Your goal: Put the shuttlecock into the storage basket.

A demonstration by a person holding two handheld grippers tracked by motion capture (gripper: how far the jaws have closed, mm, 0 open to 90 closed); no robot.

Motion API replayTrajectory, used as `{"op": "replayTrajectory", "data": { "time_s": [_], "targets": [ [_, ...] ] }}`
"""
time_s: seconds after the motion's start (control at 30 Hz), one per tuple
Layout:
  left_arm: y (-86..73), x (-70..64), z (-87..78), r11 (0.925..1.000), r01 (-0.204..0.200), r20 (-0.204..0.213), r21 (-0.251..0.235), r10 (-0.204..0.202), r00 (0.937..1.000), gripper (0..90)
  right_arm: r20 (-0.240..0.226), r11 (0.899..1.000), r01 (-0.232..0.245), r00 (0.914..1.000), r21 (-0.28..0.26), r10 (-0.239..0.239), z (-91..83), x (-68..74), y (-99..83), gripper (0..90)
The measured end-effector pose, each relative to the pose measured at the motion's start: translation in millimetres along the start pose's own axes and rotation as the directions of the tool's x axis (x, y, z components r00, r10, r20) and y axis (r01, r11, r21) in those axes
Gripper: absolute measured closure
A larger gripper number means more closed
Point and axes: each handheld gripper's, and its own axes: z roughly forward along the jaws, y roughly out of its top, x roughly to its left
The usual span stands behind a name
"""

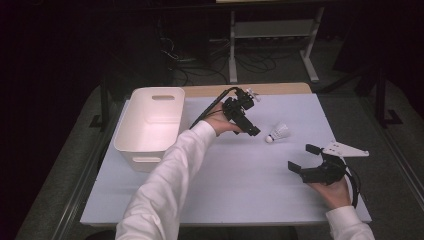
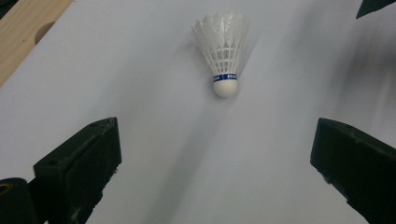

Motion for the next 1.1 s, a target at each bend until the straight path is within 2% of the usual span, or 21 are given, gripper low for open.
{"op": "replayTrajectory", "data": {
  "time_s": [0.17,0.27,0.7,0.93,1.1],
  "targets": [
    [2.8,0.7,7.6,0.9999,-0.003,0.006,0.013,0.003,1.0,1.4,0.001,1.0,0.001,1.0,0.001,-0.001,0.3,0.2,-0.1,0.0],
    [3.7,2.0,12.9,0.9998,0.011,0.008,0.018,-0.011,0.9999,1.5,-0.001,1.0,-0.001,1.0,0.007,0.001,0.9,-0.1,-0.5,0.0],
    [7.6,15.6,28.3,0.9992,0.027,-0.001,0.029,-0.027,0.9996,1.5,0.002,1.0,-0.005,1.0,0.009,0.005,0.9,-1.9,-1.1,0.0],
    [11.5,14.5,34.8,0.9991,0.014,0.007,0.039,-0.015,0.9999,1.5,0.003,1.0,-0.011,0.9999,0.003,0.011,0.1,-2.9,-1.4,0.0],
    [14.9,13.2,39.5,0.9994,0.02,0.008,0.028,-0.02,0.9998,1.4,0.001,1.0,-0.006,1.0,0.003,0.006,0.5,-2.8,-1.5,0.0]
  ]
}}
